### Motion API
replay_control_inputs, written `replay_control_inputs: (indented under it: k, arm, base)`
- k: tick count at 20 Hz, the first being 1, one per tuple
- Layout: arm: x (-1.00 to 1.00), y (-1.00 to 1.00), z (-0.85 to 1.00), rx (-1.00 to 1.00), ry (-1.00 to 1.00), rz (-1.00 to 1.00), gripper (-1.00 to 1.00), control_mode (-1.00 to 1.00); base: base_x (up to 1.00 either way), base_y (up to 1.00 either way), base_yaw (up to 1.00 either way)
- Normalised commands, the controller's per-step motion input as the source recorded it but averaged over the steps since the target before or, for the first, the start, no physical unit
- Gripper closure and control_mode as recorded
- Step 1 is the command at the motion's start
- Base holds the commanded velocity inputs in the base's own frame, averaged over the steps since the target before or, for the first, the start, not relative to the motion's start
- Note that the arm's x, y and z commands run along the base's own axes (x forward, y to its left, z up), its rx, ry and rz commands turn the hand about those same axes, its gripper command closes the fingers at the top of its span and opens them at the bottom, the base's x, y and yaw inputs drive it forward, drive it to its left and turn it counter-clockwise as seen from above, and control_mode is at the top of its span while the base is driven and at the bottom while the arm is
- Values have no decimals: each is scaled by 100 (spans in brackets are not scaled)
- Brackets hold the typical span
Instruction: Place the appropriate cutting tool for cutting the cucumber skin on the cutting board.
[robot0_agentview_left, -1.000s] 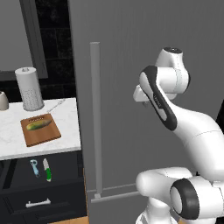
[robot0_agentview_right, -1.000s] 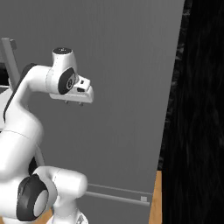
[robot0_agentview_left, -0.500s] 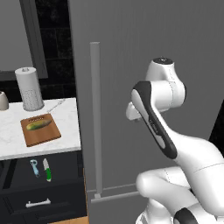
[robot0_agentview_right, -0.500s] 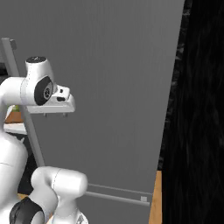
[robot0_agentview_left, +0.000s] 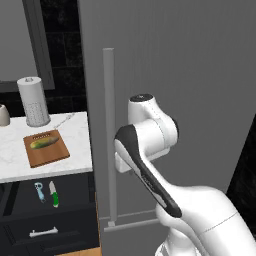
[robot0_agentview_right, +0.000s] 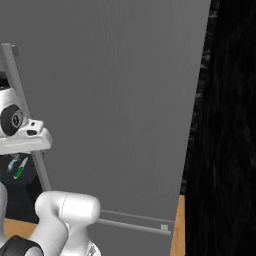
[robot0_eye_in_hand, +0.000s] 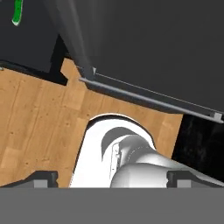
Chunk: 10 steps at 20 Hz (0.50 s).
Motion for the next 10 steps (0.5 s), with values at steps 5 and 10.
replay_control_inputs:
  k: [5,10]
  arm:
    - [-34,100,-25,-4,24,0,-100,-100]
    - [-8,100,-18,-1,32,0,-100,-100]
  base:
    - [0,0,0]
    - [0,0,0]
